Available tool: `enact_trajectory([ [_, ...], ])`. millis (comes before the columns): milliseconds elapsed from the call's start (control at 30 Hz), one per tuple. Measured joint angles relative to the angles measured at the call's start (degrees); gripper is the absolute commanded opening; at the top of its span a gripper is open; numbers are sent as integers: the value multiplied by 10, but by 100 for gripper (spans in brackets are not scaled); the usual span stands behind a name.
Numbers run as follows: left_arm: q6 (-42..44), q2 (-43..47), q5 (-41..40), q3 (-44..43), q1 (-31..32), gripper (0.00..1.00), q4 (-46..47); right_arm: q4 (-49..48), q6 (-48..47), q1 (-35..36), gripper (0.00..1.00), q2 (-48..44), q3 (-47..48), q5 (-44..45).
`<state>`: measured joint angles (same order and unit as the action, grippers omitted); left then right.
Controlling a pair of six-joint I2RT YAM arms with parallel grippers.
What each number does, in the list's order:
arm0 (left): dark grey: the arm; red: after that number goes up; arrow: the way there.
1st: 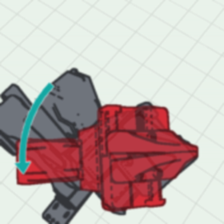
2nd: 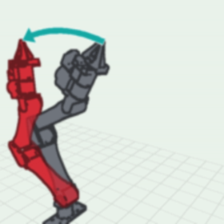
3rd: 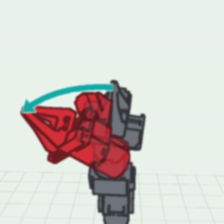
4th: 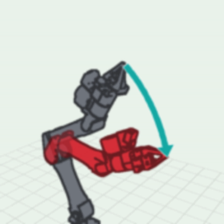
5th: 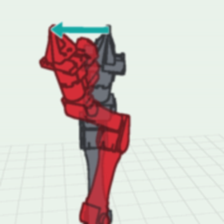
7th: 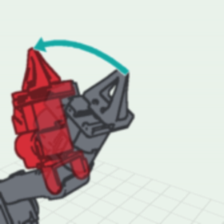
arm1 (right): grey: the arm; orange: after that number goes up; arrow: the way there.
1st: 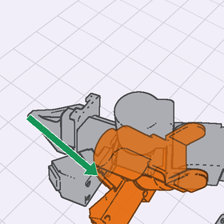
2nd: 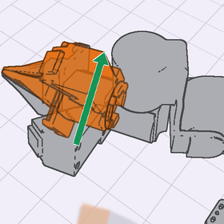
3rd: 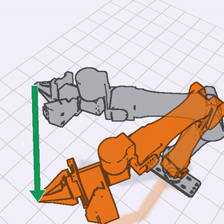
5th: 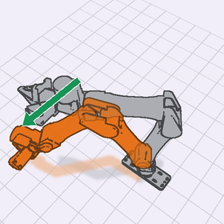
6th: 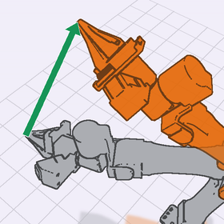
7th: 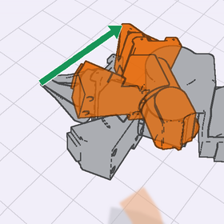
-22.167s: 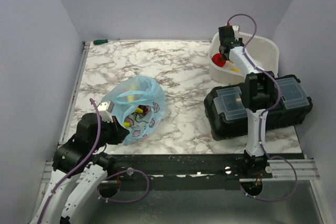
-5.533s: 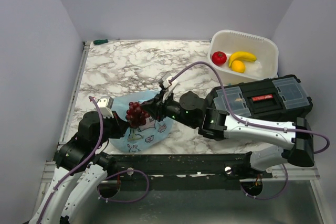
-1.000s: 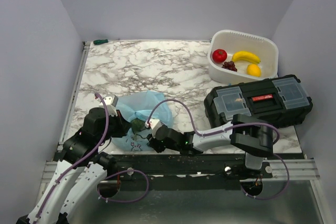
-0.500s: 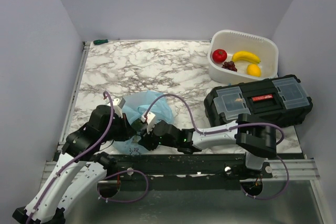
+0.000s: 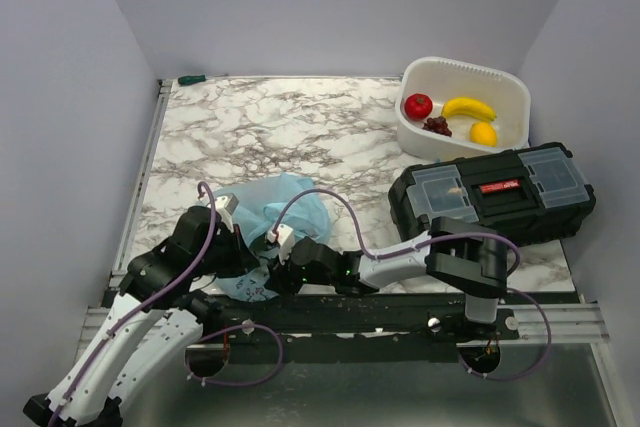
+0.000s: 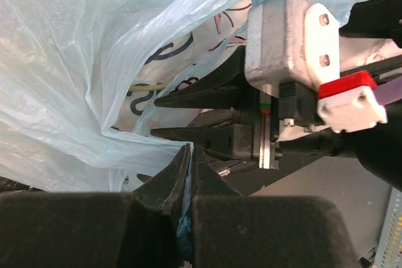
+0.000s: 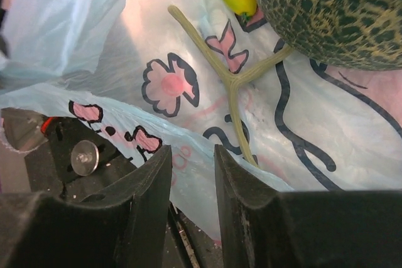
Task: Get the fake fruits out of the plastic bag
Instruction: Take out the fake fruit from the plastic bag.
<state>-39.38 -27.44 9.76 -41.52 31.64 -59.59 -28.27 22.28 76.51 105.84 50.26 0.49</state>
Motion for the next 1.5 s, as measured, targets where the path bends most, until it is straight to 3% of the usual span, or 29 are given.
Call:
enact_trajectory([
  [233, 0, -15, 0, 7, 0, 0, -1, -3, 5, 0, 36, 37, 9, -3],
  [500, 3, -13, 7, 11, 1, 0, -1, 11, 5, 0, 42, 11, 16, 66],
  [900, 6, 3, 22, 22, 3, 0, 2, 31, -59, 0, 45, 59, 96, 111],
  [1500, 14, 8, 27, 22, 3, 0, 8, 46, -125, 7, 49, 103, 109, 151],
])
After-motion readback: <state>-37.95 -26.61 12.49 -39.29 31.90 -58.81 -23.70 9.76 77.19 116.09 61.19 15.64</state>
